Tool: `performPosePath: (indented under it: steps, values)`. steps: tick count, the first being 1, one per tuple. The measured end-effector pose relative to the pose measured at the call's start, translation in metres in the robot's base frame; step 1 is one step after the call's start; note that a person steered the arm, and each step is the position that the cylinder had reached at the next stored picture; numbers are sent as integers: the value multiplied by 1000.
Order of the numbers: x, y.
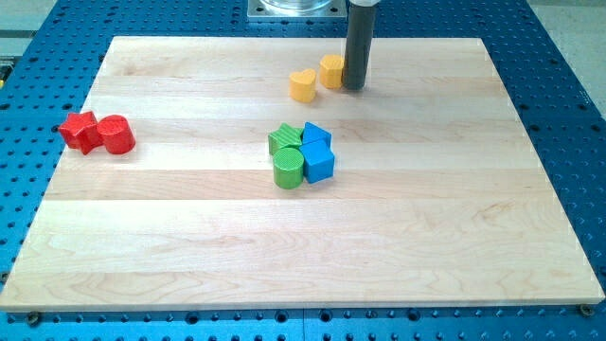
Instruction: Push the hexagon diagonally to the green star
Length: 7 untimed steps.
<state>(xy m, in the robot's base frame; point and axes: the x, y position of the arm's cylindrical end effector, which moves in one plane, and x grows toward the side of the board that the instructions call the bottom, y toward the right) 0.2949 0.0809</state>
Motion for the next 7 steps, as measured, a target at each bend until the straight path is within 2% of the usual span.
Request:
performPosePath:
  steps: [2, 5, 7]
  values:
    - [-22, 29]
    - [-22, -93]
    - [-27, -100]
